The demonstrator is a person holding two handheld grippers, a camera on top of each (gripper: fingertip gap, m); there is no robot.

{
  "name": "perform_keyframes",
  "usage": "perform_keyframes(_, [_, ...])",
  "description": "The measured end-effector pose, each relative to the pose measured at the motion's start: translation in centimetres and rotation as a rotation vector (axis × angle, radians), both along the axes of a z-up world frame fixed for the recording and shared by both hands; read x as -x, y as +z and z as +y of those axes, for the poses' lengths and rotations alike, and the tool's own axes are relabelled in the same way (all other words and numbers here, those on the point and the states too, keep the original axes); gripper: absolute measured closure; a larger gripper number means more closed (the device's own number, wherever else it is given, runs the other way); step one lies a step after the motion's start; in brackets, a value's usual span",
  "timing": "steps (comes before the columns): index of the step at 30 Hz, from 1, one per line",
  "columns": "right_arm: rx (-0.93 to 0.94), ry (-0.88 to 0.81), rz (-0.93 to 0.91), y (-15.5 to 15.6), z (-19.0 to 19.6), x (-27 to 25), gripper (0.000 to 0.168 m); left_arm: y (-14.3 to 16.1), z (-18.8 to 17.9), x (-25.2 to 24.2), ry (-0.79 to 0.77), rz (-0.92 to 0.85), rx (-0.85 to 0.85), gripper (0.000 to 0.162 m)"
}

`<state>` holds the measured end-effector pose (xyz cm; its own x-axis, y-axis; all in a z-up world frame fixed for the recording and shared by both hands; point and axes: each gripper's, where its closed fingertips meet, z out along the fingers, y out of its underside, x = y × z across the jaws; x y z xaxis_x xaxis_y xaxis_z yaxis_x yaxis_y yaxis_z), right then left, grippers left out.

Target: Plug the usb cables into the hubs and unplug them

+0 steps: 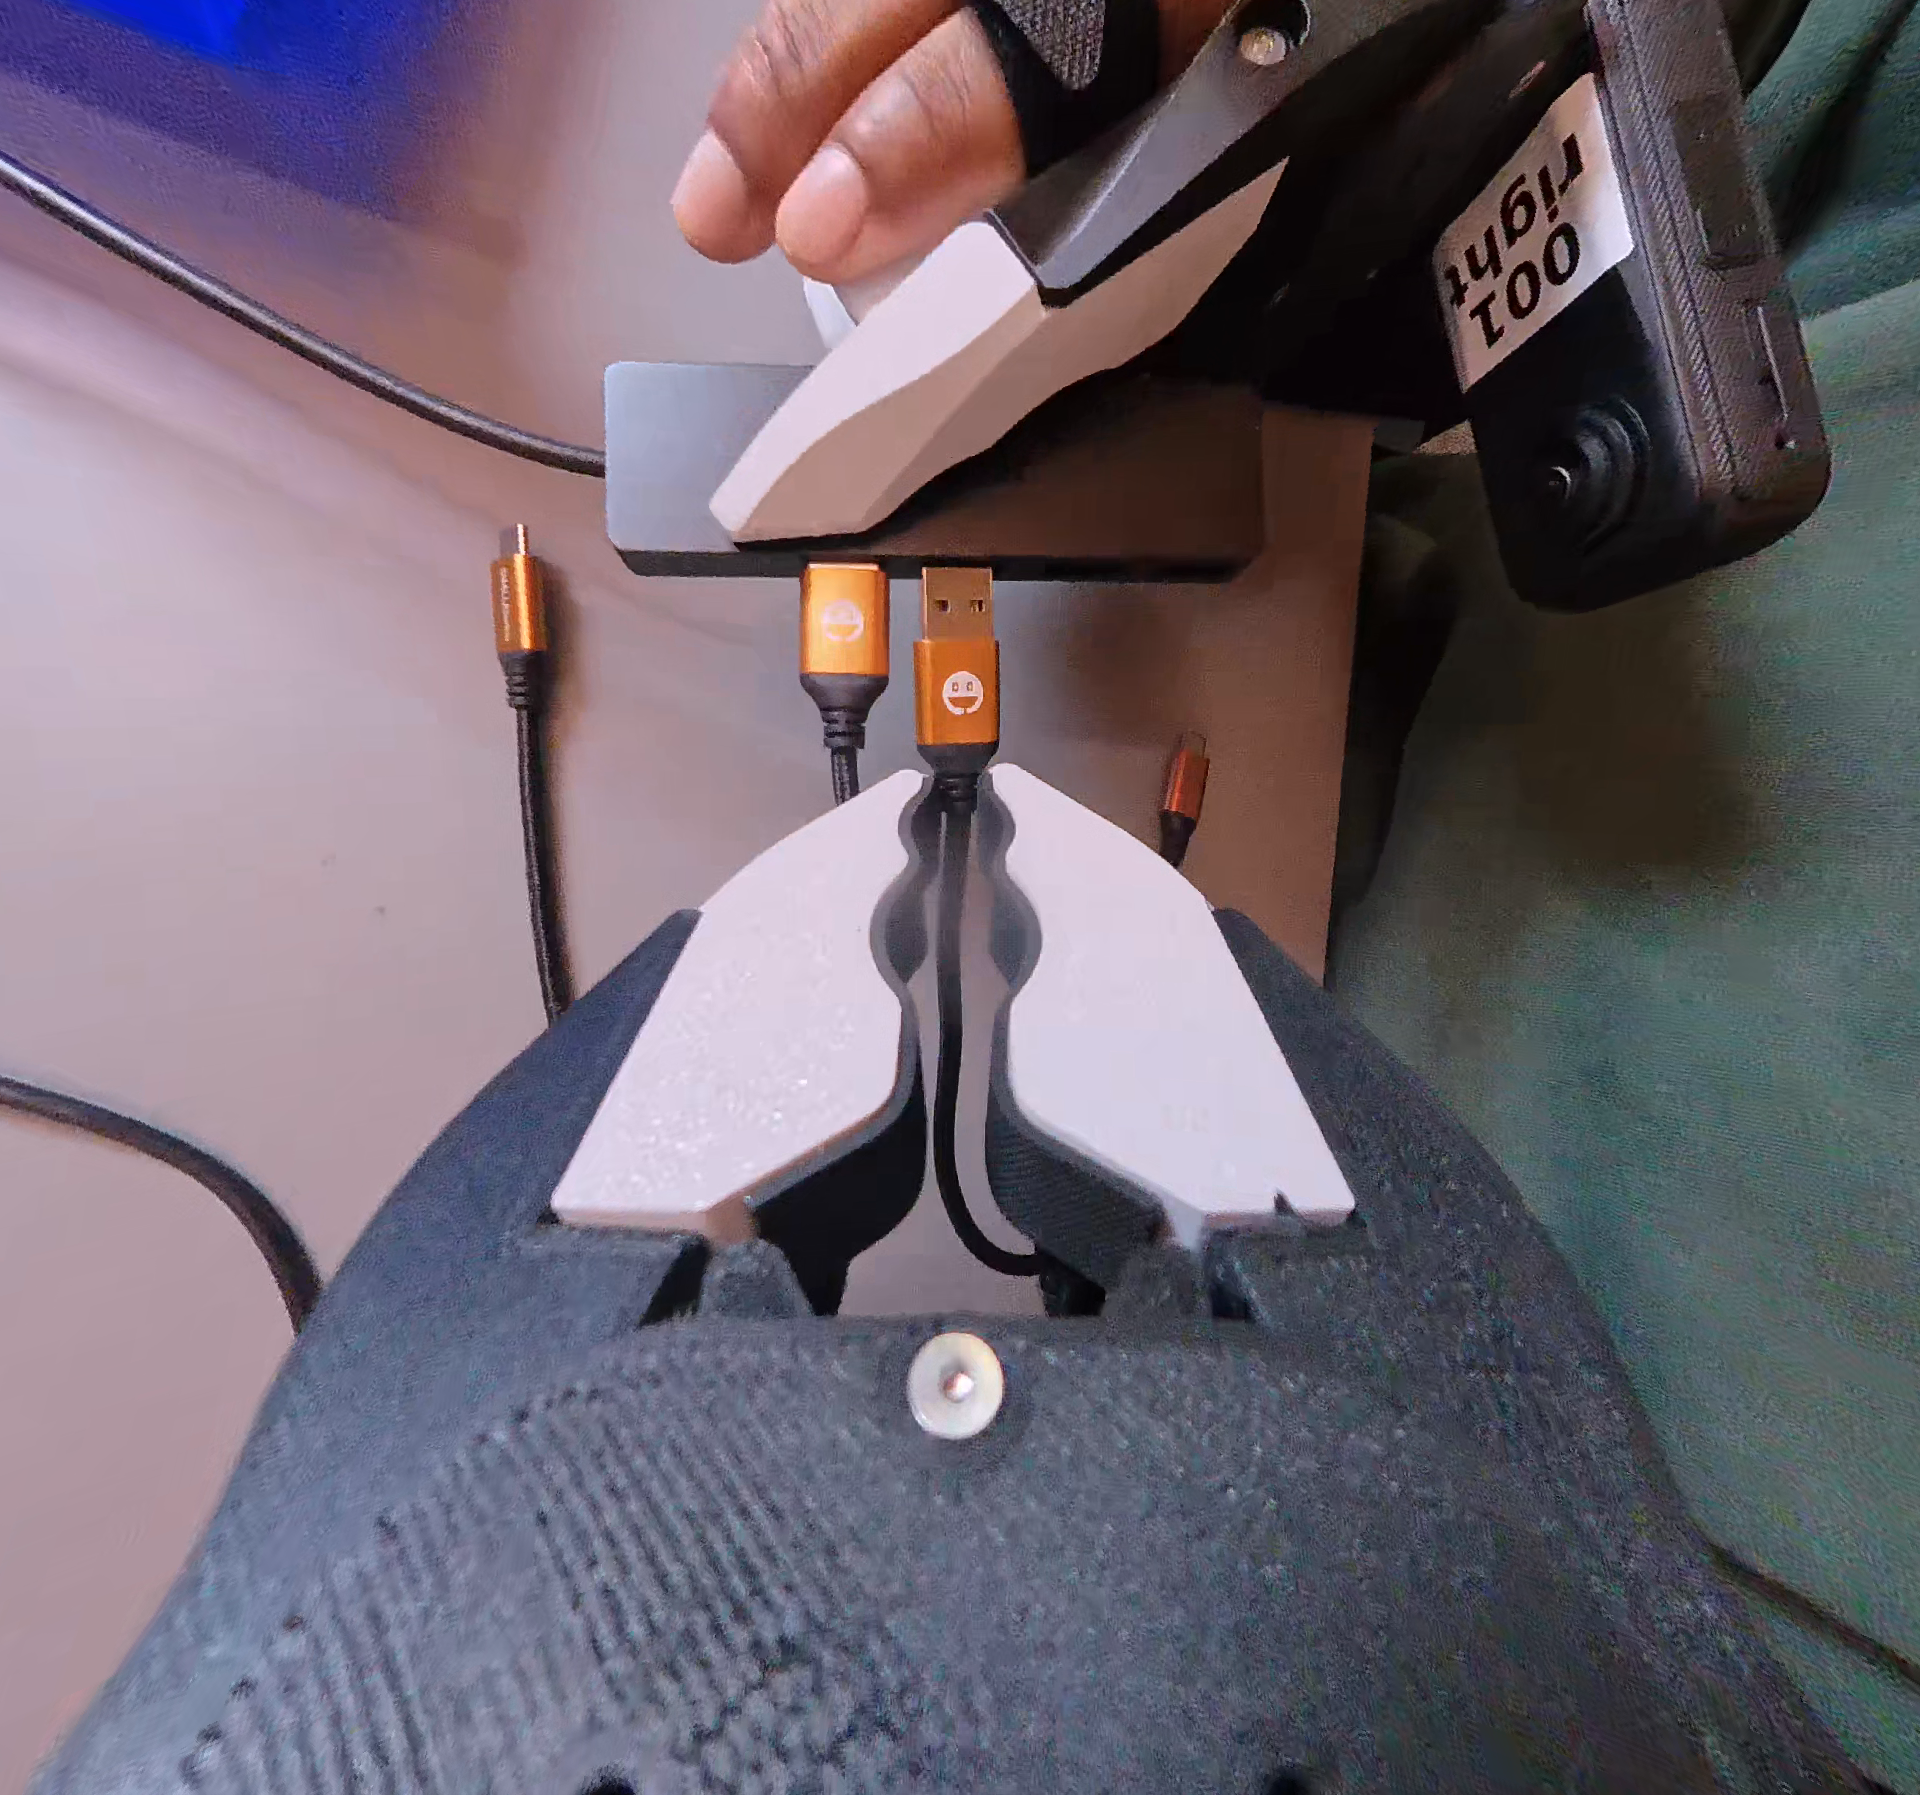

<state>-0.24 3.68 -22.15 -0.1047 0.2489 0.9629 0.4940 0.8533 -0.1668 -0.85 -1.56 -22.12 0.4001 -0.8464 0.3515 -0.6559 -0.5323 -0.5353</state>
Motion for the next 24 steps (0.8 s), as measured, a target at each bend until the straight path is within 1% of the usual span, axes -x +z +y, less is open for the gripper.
perform_keyframes(10, [-0.092,-0.005,-0.02,-0.2,-0.3,0.3,0.156,-0.7,-0.5,0.2,-0.073,0.096,0.08,0.156])
perform_keyframes(13, [-0.116,-0.006,-0.033,-0.4,-0.4,0.4,0.156,-0.9,-0.5,0.5,-0.09,0.137,0.077,0.156])
perform_keyframes(18, [-0.153,0.001,-0.052,-0.8,-0.6,0.5,0.156,-0.8,-0.3,0.6,-0.089,0.157,0.08,0.156])
perform_keyframes(24, [-0.151,0.016,-0.055,-1.1,-1.1,0.8,0.156,-1.6,-0.7,1.0,-0.128,0.212,0.137,0.156])
